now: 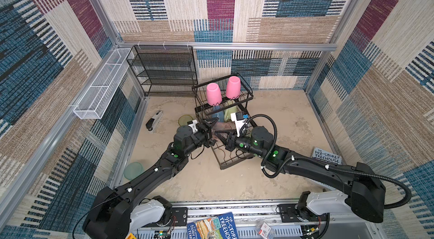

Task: Load cups into a dish rack
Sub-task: Place the cup upside down at the dish rack.

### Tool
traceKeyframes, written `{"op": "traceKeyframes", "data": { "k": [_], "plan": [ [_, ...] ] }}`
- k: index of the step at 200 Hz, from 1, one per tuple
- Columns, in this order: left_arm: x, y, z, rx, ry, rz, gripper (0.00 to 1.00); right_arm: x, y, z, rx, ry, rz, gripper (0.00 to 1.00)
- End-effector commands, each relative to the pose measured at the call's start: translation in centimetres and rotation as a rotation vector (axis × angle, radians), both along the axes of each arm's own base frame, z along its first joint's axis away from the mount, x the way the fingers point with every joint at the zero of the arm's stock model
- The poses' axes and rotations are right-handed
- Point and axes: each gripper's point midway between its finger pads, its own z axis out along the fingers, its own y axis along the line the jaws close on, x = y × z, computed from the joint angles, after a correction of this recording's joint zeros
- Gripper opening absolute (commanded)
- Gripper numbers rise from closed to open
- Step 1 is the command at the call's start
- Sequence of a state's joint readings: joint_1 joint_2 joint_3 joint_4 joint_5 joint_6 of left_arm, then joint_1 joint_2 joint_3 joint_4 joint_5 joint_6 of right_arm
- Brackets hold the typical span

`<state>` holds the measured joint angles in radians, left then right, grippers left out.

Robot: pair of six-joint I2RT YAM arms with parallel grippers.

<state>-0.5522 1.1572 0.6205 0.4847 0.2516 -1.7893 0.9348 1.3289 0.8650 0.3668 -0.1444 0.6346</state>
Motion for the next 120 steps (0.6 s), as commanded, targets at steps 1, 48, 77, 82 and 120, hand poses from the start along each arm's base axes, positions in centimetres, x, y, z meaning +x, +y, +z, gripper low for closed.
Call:
{"op": "traceKeyframes", "data": {
  "k": [1, 48, 77, 82, 120],
  "plan": [
    [-0.6, -0.8, 1.1, -0.002, -0.055, -0.056, 0.73, -0.1, 0.7, -0.3, -0.033, 0.004, 0.025, 0.00],
    [-0.7, -0.7, 0.5, 0.044, -0.056, -0.055, 0.85, 0.2, 0.9, -0.7, -0.082, 0.011, 0.017, 0.00],
    [-0.5, -0.8, 0.1, 0.054, -0.061, -0.061, 0.81, 0.1, 0.9, -0.7, -0.089, 0.011, 0.021, 0.00],
    [-0.5, -0.8, 0.0, 0.054, -0.060, -0.060, 0.77, 0.1, 0.9, -0.7, -0.087, 0.010, 0.019, 0.00],
    [-0.4, -0.5, -0.8, 0.062, -0.056, -0.040, 0.64, 0.0, 0.5, -0.5, -0.087, 0.009, 0.013, 0.08]
  ]
}}
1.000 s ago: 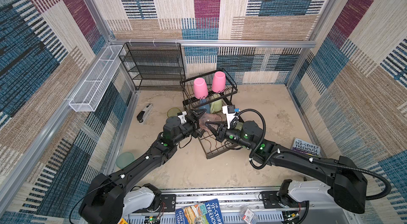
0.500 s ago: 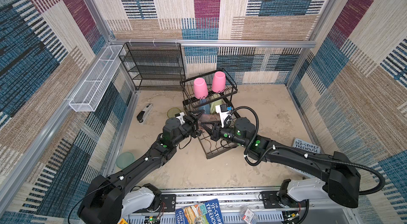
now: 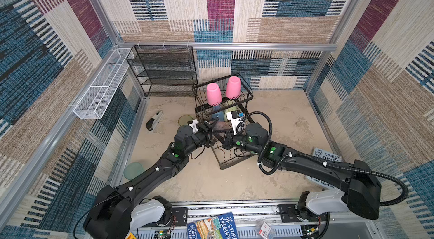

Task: Load cups into a dish rack
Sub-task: Place the cup upside down at the dish rack.

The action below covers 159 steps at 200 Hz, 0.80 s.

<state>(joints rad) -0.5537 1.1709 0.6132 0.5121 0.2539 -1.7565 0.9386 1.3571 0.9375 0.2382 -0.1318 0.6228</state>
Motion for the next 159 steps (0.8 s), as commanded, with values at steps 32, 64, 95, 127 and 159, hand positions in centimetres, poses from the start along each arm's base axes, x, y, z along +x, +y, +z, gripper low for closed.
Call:
{"op": "traceKeyframes", "data": {
  "k": [32, 64, 95, 127, 159],
  "plan": [
    [-0.3, 0.1, -0.3, 0.088, -0.063, -0.014, 0.62, -0.6, -1.2, 0.7, -0.016, -0.042, -0.009, 0.45],
    [0.0, 0.9, 0.5, 0.244, -0.147, 0.006, 0.60, -1.1, -3.2, 1.1, -0.033, -0.043, -0.055, 0.65],
    [-0.1, 1.2, 1.6, 0.413, -0.299, 0.022, 0.57, -1.4, -6.1, 0.3, -0.096, -0.014, -0.131, 0.68],
    [-0.5, -0.4, 2.1, 0.629, -0.484, -0.012, 0.57, -0.1, -10.5, -1.2, -0.171, 0.070, -0.283, 0.68],
    [-1.2, -3.7, 2.5, 0.837, -0.731, -0.068, 0.57, 3.0, -16.4, -2.1, -0.161, 0.141, -0.435, 0.68]
  ]
}}
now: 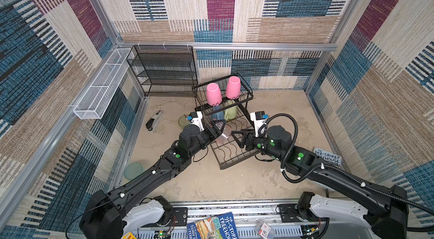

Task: Load cups into a dish rack
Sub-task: Place the cup upside down at the dish rack.

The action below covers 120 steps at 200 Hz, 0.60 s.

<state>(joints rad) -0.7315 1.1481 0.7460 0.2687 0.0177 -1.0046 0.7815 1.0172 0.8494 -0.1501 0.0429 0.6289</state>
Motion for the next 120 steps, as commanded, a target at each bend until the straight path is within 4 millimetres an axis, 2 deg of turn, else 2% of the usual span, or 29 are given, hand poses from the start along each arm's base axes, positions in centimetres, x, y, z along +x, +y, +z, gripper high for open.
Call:
{"op": "traceKeyframes", "data": {
  "k": [1, 17, 41, 80, 88, 120],
  "plan": [
    [0.5, -1.3, 1.0, 0.232, -0.261, -0.024, 0.57, 1.6, -4.0, -1.8, -0.023, 0.078, -0.117, 0.68],
    [0.5, -3.2, 0.5, 0.349, -0.362, -0.056, 0.58, 3.0, -6.5, -1.9, -0.024, 0.081, -0.178, 0.69],
    [1.1, -4.8, -0.8, 0.470, -0.471, -0.055, 0.58, 4.3, -8.4, -1.2, -0.019, 0.055, -0.221, 0.69],
    [3.0, -6.8, -3.9, 0.603, -0.555, -0.058, 0.58, 5.1, -9.9, -0.7, -0.014, 0.028, -0.249, 0.69],
    [3.4, -7.1, -3.5, 0.590, -0.585, -0.040, 0.57, 5.2, -10.1, -0.7, -0.013, 0.025, -0.254, 0.69],
    [4.6, -8.3, -5.1, 0.636, -0.631, -0.038, 0.57, 5.2, -11.1, -1.3, -0.018, 0.017, -0.270, 0.69]
  ]
}}
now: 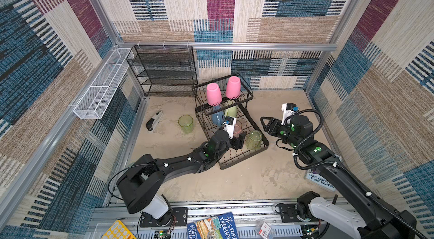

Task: Load cups into a dish rack
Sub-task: Place the cup upside down at the dish rack.

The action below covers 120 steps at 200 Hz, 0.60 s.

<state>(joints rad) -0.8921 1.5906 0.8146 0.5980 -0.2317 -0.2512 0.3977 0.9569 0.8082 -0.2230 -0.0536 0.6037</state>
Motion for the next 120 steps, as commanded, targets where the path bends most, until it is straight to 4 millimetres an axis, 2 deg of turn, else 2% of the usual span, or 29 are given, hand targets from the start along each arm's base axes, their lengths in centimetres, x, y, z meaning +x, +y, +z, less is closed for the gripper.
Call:
{"op": "traceKeyframes", "data": {
  "k": [1, 72, 120],
  "plan": [
    [1.4, -0.9, 2.3, -0.006, -0.156, 0.007, 0.57, 0.0, -0.2, 0.4, 0.000, -0.034, 0.014, 0.69],
    [3.9, -2.7, -0.7, 0.077, -0.203, 0.033, 0.59, 0.1, -1.4, -0.2, -0.017, -0.063, 0.002, 0.69],
    [5.7, -2.5, -2.4, 0.112, -0.204, 0.082, 0.60, 0.5, -1.8, -1.2, -0.028, -0.069, 0.003, 0.69]
  ]
}}
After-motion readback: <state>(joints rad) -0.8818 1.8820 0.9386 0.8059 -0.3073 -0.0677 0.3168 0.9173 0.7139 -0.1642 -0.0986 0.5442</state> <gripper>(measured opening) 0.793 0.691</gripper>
